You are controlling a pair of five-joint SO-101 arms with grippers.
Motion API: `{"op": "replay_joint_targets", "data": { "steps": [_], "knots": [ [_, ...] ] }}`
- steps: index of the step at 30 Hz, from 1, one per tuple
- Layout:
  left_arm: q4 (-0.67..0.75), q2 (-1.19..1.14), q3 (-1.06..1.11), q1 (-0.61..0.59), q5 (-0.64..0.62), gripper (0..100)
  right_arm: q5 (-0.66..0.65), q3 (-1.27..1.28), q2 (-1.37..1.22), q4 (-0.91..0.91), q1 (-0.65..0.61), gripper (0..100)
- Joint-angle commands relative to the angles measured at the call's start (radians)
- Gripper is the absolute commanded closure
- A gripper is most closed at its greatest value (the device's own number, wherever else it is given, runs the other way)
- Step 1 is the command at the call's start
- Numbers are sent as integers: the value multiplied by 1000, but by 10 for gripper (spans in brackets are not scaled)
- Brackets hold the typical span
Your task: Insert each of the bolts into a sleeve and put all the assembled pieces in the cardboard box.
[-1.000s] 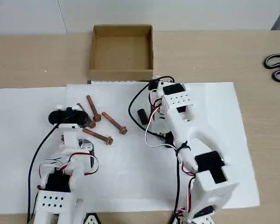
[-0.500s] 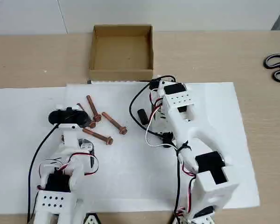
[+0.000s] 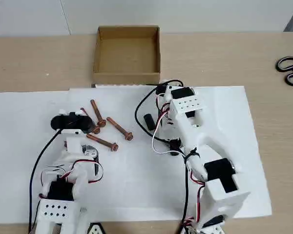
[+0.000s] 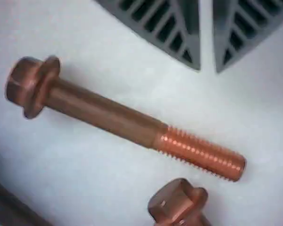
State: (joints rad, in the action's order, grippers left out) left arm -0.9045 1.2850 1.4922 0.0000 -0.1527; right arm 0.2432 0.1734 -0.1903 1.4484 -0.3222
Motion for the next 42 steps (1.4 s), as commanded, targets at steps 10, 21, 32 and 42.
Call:
{"op": "replay_joint_targets", "data": {
  "steps": [10, 21, 32, 42],
  "knots": [
    [15, 9, -8, 8, 5, 994, -6, -46, 239, 105, 59, 995],
    [-114, -2, -308, 97, 3, 994, -8, -46, 355, 194, 179, 995],
    [-419, -646, -888, 94, 6, 906, -12, 0, 489, 254, 283, 995],
    [-678, -990, -1353, 8, 80, 907, -6, 193, 625, 246, 286, 995]
  ]
}}
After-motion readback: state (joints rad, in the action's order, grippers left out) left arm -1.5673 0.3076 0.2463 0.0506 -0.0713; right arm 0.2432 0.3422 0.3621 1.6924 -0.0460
